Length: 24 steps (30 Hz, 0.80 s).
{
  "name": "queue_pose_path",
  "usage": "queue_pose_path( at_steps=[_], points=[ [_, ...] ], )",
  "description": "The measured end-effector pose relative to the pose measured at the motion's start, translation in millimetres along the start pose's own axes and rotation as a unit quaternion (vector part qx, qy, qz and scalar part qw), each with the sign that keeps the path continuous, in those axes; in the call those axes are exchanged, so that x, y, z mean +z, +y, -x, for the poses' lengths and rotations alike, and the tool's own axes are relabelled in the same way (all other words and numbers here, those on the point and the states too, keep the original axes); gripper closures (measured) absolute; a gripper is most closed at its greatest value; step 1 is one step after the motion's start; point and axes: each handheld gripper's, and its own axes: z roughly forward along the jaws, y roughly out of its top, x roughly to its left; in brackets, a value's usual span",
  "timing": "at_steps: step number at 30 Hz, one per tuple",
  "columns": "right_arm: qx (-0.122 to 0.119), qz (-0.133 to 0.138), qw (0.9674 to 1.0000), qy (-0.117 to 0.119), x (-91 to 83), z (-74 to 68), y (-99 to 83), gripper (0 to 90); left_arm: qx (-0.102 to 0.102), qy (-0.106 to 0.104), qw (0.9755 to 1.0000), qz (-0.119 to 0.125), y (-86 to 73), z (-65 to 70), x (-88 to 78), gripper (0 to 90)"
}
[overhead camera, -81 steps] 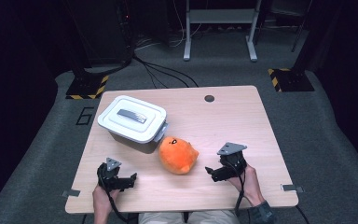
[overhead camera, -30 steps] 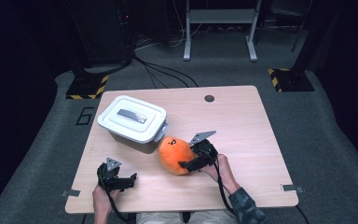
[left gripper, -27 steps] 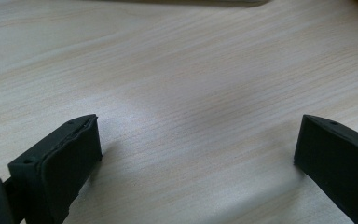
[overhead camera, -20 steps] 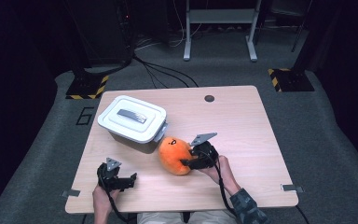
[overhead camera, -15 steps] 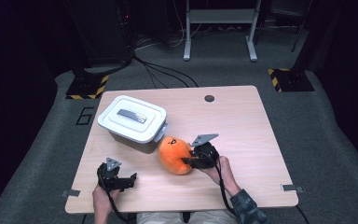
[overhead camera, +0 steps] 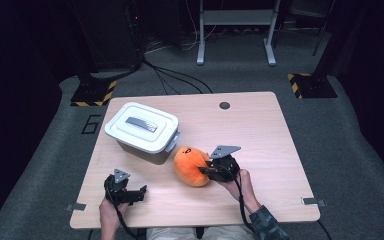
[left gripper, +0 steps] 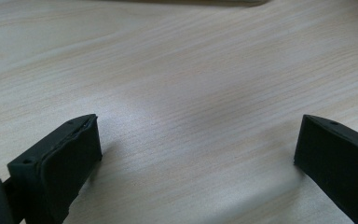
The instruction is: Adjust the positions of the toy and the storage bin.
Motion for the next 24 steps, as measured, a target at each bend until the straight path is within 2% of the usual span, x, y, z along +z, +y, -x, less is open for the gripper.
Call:
queue_pose_path(
  at_steps=[14,24],
  points=[
    [0.005,0.017,0.9992,-0.037,-19.4,7.0,-4.8,77.5,-0.001,0.001,1.0,0.0,-0.1,0.1,-0.1,0.2],
    [0.012,0.03,0.9976,-0.061,-33.5,13.6,-6.8,77.4,-0.001,0.001,1.0,0.0,0.0,0.1,-0.1,0.2]
  ],
)
